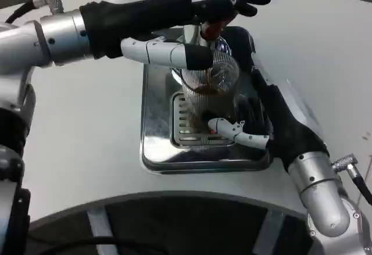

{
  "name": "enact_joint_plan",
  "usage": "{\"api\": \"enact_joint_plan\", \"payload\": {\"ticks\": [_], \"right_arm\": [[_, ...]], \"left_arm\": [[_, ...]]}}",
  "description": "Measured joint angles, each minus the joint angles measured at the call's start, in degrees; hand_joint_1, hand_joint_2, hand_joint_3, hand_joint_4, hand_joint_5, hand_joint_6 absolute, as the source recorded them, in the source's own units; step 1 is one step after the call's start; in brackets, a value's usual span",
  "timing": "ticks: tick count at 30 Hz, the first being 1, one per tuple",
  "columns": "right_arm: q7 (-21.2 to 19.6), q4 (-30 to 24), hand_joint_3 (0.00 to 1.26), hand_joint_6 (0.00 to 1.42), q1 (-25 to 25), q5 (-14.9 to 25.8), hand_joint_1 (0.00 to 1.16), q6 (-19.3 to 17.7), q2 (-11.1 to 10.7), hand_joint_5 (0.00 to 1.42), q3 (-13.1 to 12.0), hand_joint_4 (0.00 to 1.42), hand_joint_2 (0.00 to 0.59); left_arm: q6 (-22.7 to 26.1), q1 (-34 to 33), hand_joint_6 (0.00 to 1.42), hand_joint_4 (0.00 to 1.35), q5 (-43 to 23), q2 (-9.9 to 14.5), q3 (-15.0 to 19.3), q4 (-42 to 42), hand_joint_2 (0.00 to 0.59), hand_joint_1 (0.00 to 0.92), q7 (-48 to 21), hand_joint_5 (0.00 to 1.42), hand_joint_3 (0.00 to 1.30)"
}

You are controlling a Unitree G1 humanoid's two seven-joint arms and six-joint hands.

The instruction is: Grasp the cup under the faucet to collect the drink, then remove the cup.

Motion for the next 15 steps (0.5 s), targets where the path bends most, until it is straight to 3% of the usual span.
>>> {"api": "enact_joint_plan", "payload": {"ticks": [15], "right_arm": [[-0.1,3.05,0.0,0.0,-3.63,2.12,0.61,-1.31,0.14,0.0,0.6,0.0,0.202]], "left_arm": [[-0.01,0.03,0.0,0.0,-0.01,0.02,0.03,0.05,0.091,0.0,0.03,0.05,0.02]]}}
